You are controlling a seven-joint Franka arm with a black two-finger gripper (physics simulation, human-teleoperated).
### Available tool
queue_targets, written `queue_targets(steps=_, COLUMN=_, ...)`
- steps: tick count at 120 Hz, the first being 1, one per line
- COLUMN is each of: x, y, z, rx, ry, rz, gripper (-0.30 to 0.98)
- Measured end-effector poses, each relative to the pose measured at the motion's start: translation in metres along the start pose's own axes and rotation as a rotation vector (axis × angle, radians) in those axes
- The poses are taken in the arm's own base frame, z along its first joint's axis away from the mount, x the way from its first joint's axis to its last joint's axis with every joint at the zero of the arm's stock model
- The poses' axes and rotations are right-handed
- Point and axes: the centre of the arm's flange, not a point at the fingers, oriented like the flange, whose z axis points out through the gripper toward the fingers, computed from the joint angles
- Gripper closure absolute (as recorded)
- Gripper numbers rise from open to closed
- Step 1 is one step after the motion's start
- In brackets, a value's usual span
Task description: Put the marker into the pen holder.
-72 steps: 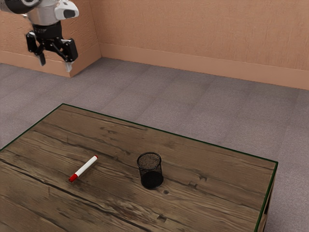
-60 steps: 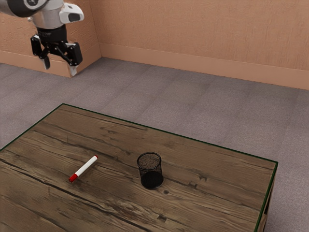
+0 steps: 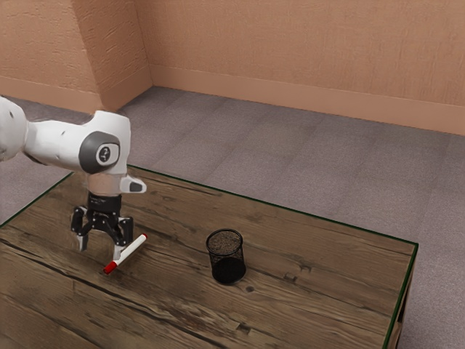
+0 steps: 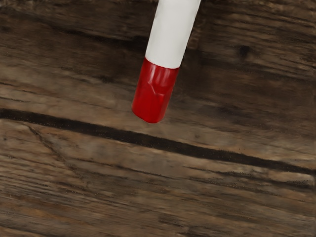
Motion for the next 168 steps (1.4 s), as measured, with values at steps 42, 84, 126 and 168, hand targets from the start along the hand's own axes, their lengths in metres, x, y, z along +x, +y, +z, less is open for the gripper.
queue_targets(steps=42, x=0.087, y=0.021, z=0.000, rx=-0.021, ry=0.123, rz=0.110, gripper=0.00)
queue_targets(steps=84, x=0.105, y=0.010, z=0.017, rx=-0.063, ry=0.121, rz=0.166, gripper=0.00)
queue_targets(steps=126, x=0.107, y=0.007, z=0.009, rx=-0.032, ry=0.143, rz=0.227, gripper=0.65)
queue_targets(steps=168, x=0.057, y=0.047, z=-0.086, rx=0.114, ry=0.347, rz=0.347, gripper=0.78)
